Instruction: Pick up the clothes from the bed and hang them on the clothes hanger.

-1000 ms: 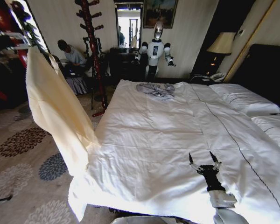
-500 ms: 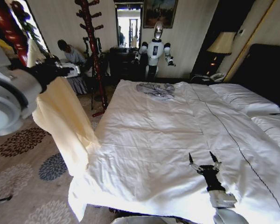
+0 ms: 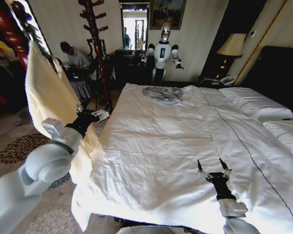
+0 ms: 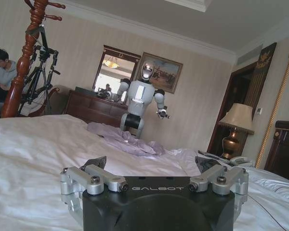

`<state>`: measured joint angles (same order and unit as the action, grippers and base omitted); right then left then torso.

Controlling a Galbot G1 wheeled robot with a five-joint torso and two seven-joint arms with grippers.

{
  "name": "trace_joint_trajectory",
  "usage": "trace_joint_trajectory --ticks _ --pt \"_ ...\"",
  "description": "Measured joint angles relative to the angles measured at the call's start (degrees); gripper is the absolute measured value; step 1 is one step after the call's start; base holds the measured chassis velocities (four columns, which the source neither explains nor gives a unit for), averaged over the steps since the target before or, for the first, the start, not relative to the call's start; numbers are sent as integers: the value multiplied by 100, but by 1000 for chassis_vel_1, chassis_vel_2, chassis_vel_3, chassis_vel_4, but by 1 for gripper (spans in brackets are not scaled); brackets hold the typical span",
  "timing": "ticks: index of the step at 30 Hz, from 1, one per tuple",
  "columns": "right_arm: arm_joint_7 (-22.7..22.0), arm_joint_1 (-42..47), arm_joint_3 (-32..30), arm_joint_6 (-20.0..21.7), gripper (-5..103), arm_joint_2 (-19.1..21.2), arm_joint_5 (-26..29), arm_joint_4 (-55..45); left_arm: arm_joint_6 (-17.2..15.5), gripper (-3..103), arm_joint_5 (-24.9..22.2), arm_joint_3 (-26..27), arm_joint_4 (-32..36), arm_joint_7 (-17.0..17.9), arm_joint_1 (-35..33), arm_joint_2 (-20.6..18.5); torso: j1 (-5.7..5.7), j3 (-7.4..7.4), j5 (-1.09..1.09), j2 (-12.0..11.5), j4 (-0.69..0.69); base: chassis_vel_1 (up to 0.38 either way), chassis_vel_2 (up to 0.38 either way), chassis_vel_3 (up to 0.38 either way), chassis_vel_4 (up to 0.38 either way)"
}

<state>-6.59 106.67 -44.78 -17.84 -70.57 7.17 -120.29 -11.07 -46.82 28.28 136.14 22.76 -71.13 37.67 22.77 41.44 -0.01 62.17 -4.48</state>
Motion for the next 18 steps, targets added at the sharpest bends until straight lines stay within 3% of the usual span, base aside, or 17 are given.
trace_joint_trajectory --ticks 1,5,6,10,11,14,16,18 --pt "0 0 0 0 100 0 0 0 0 100 0 0 0 0 0 0 0 0 0 0 0 0 0 0 0" --pt "0 0 0 0 100 0 0 0 581 100 1282 393 -30 -392 -1579 854 0 0 3 0 3 0 0 0 0" --pt "0 0 0 0 100 0 0 0 581 100 1282 393 -30 -392 -1579 854 0 0 3 0 3 0 0 0 0" --pt "0 0 0 0 100 0 0 0 1418 100 2467 538 -76 -990 -2890 1928 -1 -1 2 1 2 0 0 0 0" --pt "0 0 0 0 100 0 0 0 1418 100 2467 538 -76 -990 -2890 1928 -1 -1 2 1 2 0 0 0 0" --pt "1 0 0 0 100 0 -1 0 2127 100 3381 563 -227 -1411 -3651 2557 -1 -1 4 1 2 0 0 0 0" --pt "1 0 0 0 100 0 0 0 2473 100 3698 548 -314 -1585 -4010 2899 -1 -1 2 1 2 0 0 0 0" --pt "1 0 0 0 100 0 0 0 2604 100 3804 529 -349 -1630 -4157 3038 -1 -1 3 2 3 0 0 0 0"
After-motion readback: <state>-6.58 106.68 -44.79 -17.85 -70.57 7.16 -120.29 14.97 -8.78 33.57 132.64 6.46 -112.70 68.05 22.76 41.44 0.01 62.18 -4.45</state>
